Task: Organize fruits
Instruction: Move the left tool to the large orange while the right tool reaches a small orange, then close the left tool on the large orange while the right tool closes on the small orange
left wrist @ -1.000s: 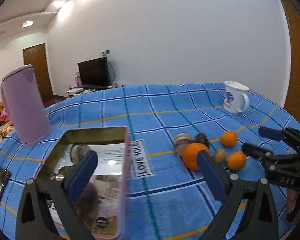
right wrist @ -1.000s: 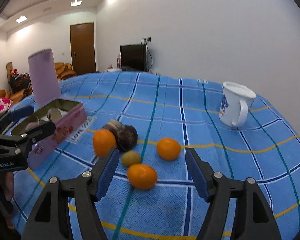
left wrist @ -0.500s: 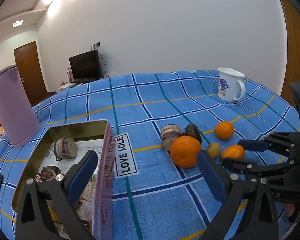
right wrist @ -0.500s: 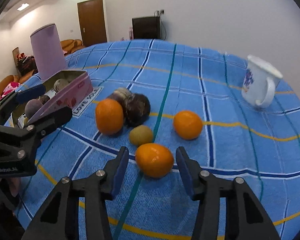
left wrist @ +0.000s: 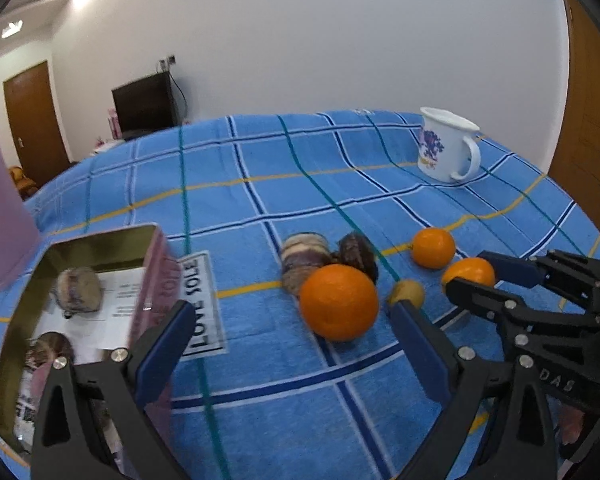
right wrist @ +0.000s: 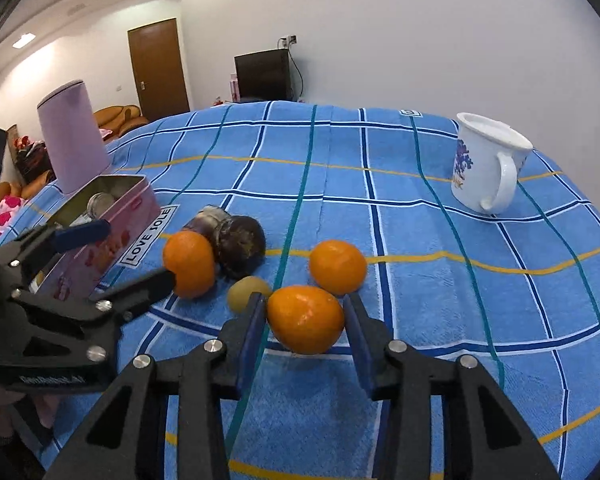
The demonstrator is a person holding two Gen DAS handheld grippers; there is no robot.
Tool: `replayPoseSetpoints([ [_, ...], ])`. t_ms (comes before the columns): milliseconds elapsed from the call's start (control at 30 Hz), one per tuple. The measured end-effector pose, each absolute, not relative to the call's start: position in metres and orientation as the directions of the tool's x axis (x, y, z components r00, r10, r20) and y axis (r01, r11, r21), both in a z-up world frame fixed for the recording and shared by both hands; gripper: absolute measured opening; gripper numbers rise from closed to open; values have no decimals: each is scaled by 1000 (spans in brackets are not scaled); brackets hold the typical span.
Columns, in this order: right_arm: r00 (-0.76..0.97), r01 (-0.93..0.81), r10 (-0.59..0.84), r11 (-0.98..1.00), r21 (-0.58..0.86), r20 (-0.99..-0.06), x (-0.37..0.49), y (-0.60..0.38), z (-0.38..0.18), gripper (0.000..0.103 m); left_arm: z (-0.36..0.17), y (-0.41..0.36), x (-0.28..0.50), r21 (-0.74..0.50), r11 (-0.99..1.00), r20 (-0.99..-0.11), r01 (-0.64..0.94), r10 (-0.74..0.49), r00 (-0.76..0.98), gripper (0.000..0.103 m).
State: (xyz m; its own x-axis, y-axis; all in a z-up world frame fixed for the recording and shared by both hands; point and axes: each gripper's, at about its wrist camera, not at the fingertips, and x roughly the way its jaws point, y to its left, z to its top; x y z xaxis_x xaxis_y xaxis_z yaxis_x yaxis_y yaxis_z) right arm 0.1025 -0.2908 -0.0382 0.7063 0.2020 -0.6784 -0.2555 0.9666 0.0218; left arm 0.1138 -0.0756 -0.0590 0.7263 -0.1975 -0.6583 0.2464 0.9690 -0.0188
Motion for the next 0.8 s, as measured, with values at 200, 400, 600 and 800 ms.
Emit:
replayPoseSetpoints([
  [200,716,-242,196,970,25,-670,103,-293,-37,42,-66,-82,130,-60,962,-695,266,-232,681,82],
  [400,715,-251,213,967,40,-666,104,-295,-37,42,-68,-93,127,-62,945,-702,322,-271,658,50],
  [600,733,-259,213,965,24,-646,98,-293,-34,42,-68,-88,125,-90,941,-698,327,-294,653,49],
  [800,748,-273,234,961,34,-621,94,-294,-30,42,-63,-82,119,-127,932,-666,338,-333,667,49],
])
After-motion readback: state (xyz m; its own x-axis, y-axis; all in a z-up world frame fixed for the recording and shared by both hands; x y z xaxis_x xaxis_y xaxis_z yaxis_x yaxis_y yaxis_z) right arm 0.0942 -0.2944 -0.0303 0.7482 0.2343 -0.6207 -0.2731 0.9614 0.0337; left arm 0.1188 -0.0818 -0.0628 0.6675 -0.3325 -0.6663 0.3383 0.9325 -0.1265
